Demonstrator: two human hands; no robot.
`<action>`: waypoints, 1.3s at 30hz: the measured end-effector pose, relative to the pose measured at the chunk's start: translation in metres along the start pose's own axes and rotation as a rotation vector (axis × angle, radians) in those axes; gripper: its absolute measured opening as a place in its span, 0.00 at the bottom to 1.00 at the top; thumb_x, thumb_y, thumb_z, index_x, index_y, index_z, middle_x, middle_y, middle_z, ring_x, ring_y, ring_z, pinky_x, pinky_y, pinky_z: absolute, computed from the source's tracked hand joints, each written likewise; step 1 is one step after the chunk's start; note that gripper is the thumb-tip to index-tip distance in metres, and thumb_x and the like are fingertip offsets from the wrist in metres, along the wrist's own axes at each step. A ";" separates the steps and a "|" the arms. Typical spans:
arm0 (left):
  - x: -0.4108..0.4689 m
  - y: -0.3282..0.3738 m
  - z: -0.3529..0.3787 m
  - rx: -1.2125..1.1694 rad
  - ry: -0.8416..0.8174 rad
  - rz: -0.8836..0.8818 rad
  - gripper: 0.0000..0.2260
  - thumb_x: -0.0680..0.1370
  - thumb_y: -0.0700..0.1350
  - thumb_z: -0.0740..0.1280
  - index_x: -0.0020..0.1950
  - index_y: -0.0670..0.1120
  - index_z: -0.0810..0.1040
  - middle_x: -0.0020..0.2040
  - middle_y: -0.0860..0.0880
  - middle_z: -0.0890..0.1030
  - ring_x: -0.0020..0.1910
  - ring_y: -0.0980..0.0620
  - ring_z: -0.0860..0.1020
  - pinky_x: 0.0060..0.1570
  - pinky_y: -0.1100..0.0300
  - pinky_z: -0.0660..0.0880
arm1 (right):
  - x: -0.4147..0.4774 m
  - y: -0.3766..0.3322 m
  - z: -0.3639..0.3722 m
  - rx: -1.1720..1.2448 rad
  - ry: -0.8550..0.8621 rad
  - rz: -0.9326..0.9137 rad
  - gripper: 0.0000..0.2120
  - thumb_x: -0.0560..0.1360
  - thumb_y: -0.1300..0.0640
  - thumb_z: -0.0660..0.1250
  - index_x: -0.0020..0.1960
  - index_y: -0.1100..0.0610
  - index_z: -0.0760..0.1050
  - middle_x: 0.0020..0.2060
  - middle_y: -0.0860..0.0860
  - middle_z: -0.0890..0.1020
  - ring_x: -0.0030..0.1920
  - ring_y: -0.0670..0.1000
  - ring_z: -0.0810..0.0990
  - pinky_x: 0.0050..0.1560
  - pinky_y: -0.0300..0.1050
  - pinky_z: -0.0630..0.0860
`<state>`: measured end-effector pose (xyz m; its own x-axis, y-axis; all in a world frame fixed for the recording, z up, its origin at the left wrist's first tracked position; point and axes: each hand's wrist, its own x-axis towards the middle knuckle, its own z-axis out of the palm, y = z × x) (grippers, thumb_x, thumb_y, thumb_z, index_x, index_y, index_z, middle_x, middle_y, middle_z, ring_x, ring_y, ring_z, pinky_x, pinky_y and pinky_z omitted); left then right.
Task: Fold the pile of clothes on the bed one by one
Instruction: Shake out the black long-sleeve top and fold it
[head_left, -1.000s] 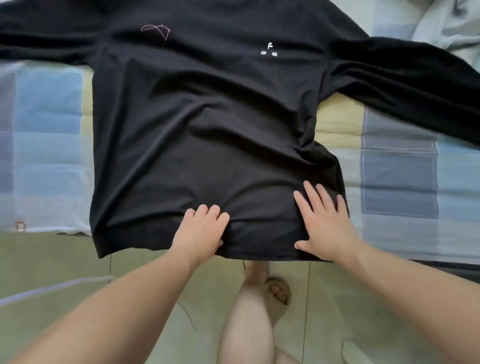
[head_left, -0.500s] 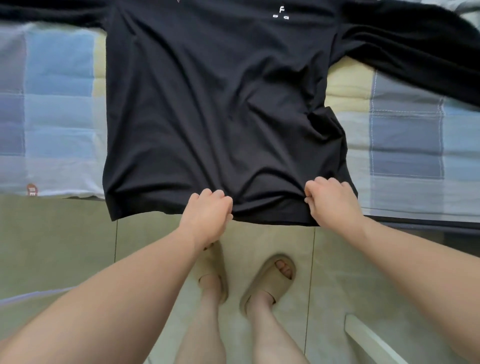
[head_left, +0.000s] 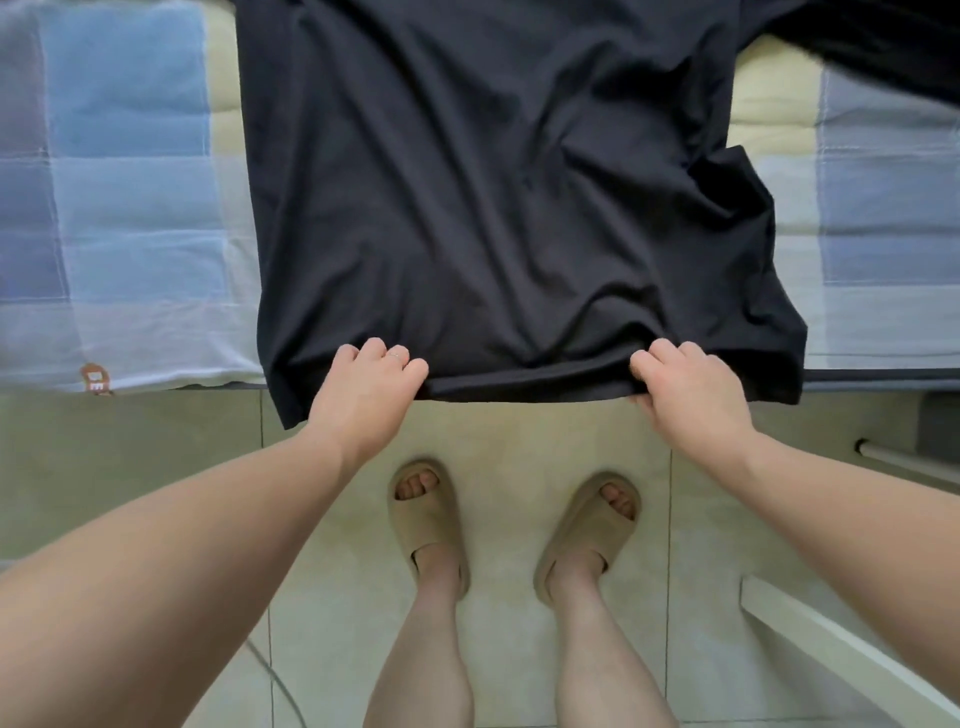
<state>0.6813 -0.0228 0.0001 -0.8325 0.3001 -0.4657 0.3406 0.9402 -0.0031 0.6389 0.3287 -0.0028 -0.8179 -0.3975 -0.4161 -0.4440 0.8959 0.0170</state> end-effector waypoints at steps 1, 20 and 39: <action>-0.002 -0.004 -0.001 -0.022 -0.002 0.023 0.16 0.64 0.29 0.66 0.42 0.47 0.68 0.37 0.49 0.68 0.38 0.45 0.66 0.37 0.52 0.61 | -0.003 -0.001 -0.004 0.029 -0.003 0.009 0.14 0.66 0.60 0.78 0.40 0.58 0.72 0.35 0.54 0.72 0.32 0.59 0.71 0.29 0.44 0.57; -0.063 -0.066 0.020 -1.024 0.134 -1.065 0.22 0.77 0.53 0.73 0.62 0.43 0.69 0.66 0.46 0.69 0.51 0.42 0.76 0.50 0.51 0.72 | 0.051 -0.171 -0.054 0.163 -0.170 -0.068 0.32 0.73 0.53 0.70 0.75 0.49 0.65 0.74 0.55 0.64 0.68 0.61 0.68 0.57 0.56 0.72; -0.047 -0.080 -0.052 -0.834 -0.073 -0.781 0.10 0.80 0.53 0.66 0.56 0.50 0.71 0.59 0.50 0.74 0.58 0.46 0.73 0.55 0.51 0.72 | 0.066 -0.170 -0.110 0.409 -0.377 0.101 0.31 0.80 0.52 0.62 0.80 0.46 0.57 0.80 0.48 0.56 0.73 0.56 0.65 0.69 0.54 0.68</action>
<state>0.6708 -0.1042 0.0681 -0.6528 -0.3971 -0.6451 -0.6769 0.6881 0.2614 0.6200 0.1281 0.0668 -0.6279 -0.2745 -0.7282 -0.1311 0.9597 -0.2487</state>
